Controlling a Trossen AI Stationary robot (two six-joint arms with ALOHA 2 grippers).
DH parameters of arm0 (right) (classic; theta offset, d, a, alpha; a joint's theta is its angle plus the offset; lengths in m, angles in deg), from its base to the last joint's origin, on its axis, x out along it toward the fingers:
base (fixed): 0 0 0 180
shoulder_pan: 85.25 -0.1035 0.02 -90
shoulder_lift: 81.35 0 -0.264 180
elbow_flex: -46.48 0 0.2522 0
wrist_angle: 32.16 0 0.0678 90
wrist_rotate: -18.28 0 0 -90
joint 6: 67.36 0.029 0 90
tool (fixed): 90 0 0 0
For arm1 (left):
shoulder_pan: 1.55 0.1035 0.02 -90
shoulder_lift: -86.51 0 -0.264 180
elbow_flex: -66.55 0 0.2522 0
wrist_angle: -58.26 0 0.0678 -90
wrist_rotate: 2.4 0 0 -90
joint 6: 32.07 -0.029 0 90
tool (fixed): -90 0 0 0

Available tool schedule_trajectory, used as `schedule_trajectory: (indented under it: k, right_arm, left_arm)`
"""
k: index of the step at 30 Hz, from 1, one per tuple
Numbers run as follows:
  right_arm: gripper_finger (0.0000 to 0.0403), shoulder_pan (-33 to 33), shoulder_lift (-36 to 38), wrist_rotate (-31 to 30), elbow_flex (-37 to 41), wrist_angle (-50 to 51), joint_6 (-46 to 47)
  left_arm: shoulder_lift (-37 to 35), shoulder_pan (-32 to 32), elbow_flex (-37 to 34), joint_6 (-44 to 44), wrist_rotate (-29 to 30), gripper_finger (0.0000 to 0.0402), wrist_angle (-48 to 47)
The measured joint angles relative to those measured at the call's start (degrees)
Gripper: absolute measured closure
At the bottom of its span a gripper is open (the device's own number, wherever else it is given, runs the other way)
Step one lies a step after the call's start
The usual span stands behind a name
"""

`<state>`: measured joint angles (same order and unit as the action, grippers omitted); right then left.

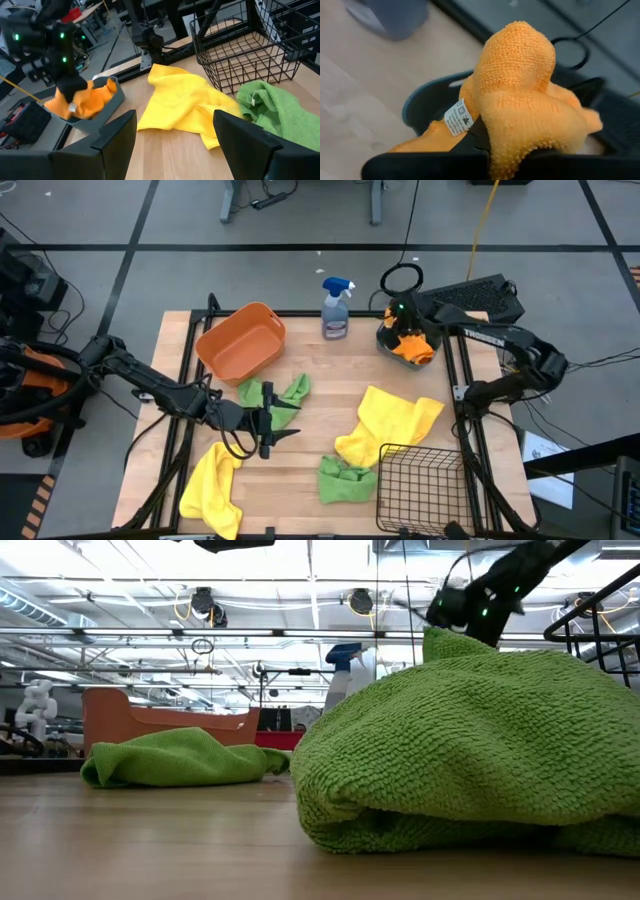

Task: Sort microfiber towel by color & place in baskets
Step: Put the orange microfiber towel into the blue bin

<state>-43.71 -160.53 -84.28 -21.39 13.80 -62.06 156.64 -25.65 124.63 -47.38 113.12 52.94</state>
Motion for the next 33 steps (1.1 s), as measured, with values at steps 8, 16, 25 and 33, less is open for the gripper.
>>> schedule_trajectory:
  k: [8,16,25,33]
  right_arm:
    - [0.0382,2.8,-8.1,3.9,-0.2,0.2,-0.2]
    - [0.0340,3.4,-8.3,2.4,-0.9,2.6,1.5]
    - [0.0265,3.4,-8.3,1.9,-5.3,14.7,5.7]
    - [0.0189,3.4,-8.3,2.0,-12.4,25.3,7.8]
  left_arm:
    - [0.0,0.0,0.0,0.0,-0.1,0.0132,0.0]
    - [0.0,0.0,0.0,0.0,-0.2,0.0132,-0.1]
    - [0.0,0.0,0.0,0.1,-0.2,0.0132,-0.1]
    - [0.0,0.0,0.0,0.2,-0.2,0.0132,-0.4]
